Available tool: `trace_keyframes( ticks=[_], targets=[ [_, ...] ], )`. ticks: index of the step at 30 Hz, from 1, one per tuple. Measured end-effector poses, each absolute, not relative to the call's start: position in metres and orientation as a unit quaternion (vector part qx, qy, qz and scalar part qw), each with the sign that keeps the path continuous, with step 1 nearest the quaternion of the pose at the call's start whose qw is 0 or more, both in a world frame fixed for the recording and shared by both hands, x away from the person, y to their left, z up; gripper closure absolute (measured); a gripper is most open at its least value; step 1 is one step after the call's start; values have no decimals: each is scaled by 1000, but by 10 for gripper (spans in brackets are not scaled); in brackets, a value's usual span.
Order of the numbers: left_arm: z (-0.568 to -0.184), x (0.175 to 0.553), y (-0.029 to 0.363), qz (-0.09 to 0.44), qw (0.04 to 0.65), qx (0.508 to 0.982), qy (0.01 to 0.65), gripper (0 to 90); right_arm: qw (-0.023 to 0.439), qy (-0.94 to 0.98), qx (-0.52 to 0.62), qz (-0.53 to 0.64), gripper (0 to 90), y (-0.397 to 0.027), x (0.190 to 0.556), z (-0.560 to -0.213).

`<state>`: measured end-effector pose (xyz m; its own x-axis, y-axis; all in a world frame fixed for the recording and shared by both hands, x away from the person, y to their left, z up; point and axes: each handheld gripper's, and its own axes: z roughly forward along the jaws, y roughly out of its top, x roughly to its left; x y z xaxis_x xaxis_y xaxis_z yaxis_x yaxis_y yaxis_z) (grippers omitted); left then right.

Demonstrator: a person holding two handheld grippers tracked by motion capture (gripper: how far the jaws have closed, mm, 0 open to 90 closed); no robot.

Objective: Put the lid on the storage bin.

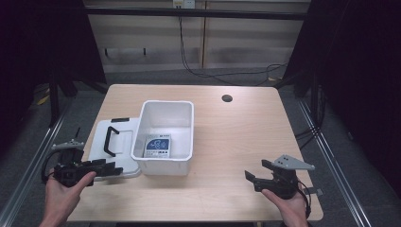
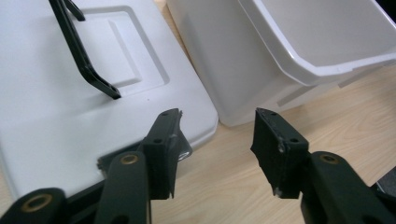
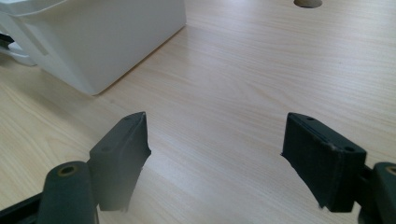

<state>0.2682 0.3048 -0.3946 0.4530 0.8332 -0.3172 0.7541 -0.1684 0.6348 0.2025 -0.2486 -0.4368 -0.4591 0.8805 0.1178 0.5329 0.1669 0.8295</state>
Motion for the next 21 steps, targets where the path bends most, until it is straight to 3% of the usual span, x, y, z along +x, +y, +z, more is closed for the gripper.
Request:
trace_keyframes(
  ticks=[21],
  targets=[
    [-378,319,306,70,301,769,560,561,196,746,475,423,210,-246,204,-438]
  ],
)
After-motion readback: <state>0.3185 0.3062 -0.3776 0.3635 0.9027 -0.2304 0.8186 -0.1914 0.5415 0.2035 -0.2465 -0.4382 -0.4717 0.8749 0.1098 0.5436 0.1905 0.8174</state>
